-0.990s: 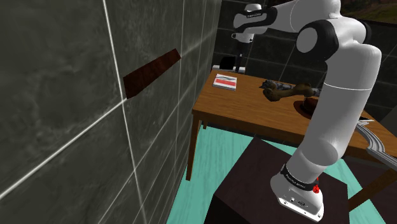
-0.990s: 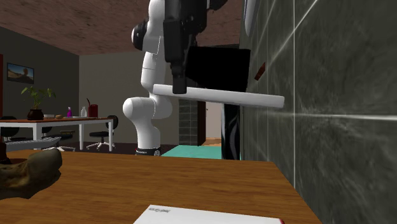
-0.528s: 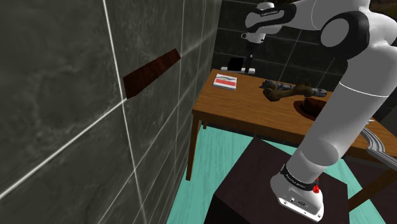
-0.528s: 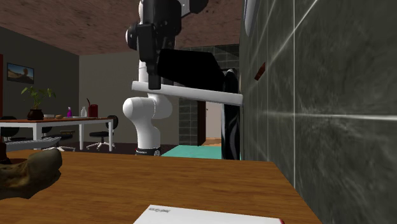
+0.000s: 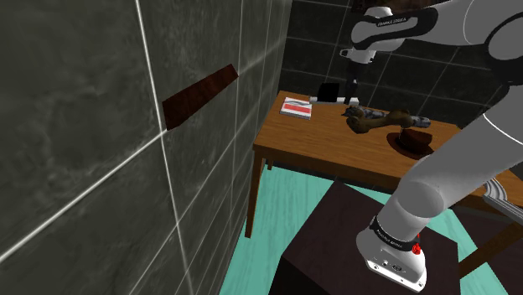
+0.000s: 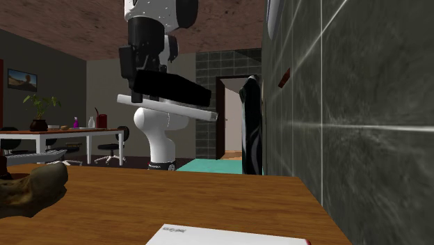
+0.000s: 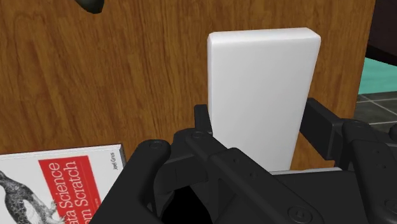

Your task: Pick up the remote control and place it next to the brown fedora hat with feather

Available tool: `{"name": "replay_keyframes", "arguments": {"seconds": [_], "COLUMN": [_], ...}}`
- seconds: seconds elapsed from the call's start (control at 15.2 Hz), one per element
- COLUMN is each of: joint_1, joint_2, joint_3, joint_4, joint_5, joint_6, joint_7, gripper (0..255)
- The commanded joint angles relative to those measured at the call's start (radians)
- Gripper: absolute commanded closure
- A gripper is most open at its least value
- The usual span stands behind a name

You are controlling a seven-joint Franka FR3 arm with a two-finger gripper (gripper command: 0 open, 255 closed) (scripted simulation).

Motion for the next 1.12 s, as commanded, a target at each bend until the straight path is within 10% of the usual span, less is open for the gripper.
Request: {"name": "replay_keyframes", "arguments": {"seconds": [0.0, 1.06], "joint_1": [-0.021, -0.267], "joint_2": [-0.076, -0.584], "joint_3": [-0.003, -0.054], "joint_4": [-0.064, -0.371], "joint_5": [-0.036, -0.274], "joint_6": [-0.003, -0.169], "joint_7": [-0.006, -0.164], "gripper": [255, 255]}}
